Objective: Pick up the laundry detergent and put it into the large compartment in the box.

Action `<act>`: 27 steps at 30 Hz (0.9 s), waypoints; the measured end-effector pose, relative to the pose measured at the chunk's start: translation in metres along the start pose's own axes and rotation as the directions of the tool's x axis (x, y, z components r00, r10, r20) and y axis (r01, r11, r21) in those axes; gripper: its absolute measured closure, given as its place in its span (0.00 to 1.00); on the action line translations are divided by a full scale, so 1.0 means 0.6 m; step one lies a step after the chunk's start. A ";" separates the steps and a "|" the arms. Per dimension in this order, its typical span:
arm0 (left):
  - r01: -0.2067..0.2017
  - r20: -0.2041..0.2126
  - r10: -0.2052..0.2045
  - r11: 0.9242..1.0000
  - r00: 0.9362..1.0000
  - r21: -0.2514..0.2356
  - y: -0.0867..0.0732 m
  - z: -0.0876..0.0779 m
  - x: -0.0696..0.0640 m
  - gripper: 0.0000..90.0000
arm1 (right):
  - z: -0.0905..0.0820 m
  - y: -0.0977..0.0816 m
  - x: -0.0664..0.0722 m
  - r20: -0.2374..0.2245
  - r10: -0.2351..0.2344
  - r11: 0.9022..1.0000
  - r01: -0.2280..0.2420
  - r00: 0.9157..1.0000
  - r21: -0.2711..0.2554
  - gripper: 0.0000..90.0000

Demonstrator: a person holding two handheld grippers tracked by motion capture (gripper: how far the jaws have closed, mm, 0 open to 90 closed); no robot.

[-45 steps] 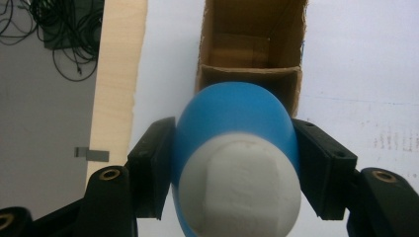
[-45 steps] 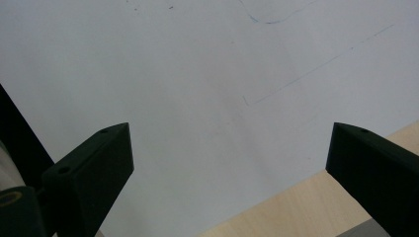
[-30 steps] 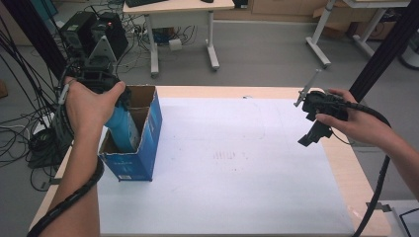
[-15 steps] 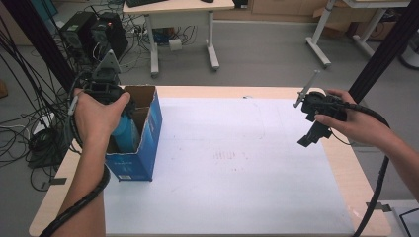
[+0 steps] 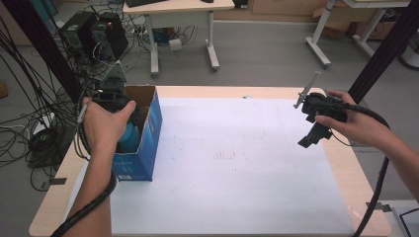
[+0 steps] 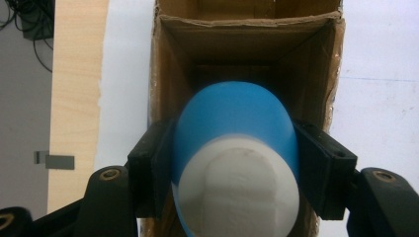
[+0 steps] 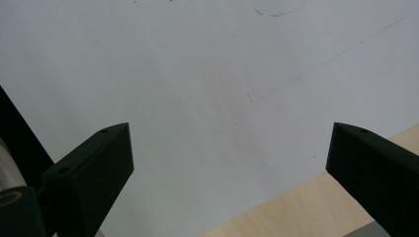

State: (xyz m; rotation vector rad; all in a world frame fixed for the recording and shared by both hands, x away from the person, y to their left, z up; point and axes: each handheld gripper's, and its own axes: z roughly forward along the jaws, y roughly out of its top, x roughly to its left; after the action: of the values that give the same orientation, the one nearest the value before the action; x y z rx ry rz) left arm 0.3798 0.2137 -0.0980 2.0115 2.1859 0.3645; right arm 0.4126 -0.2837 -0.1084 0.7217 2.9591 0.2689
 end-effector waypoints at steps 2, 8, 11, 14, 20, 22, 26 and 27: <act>0.002 0.000 -0.002 1.000 1.000 -0.001 -0.001 0.004 -0.001 0.43 | 0.001 0.000 -0.001 -0.002 -0.001 1.000 0.001 1.000 0.002 0.05; 0.002 -0.003 -0.002 1.000 1.000 0.008 0.000 0.014 -0.002 0.43 | 0.003 -0.001 -0.004 -0.005 0.004 1.000 -0.004 1.000 0.001 0.05; -0.001 -0.008 0.001 1.000 1.000 0.013 0.000 0.019 -0.004 0.43 | 0.003 -0.001 -0.004 -0.004 0.005 1.000 -0.005 1.000 0.002 0.05; -0.005 -0.010 0.005 1.000 1.000 0.021 0.001 0.024 -0.006 0.43 | 0.004 -0.003 -0.005 -0.005 0.002 1.000 -0.002 1.000 0.000 0.05; -0.010 -0.002 0.010 1.000 1.000 0.025 0.002 0.030 -0.005 0.42 | 0.003 -0.004 -0.005 -0.006 0.010 1.000 -0.010 1.000 0.001 0.05; -0.010 -0.003 0.010 1.000 1.000 0.028 0.002 0.031 -0.006 0.42 | 0.004 -0.005 -0.006 -0.006 0.007 1.000 -0.007 1.000 0.000 0.05; -0.010 -0.008 0.011 0.999 1.000 0.037 0.004 0.036 -0.008 0.42 | 0.004 -0.003 -0.006 -0.006 0.007 1.000 -0.007 1.000 0.003 0.05; -0.010 -0.009 0.010 0.999 1.000 0.041 0.005 0.039 -0.008 0.43 | 0.004 -0.002 -0.006 -0.007 0.007 1.000 -0.007 1.000 0.004 0.05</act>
State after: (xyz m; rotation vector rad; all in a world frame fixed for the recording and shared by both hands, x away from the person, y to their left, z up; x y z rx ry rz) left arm 0.3894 0.2108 -0.1200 2.0464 2.2071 0.3338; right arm 0.4154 -0.2860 -0.1108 0.7334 2.9647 0.2662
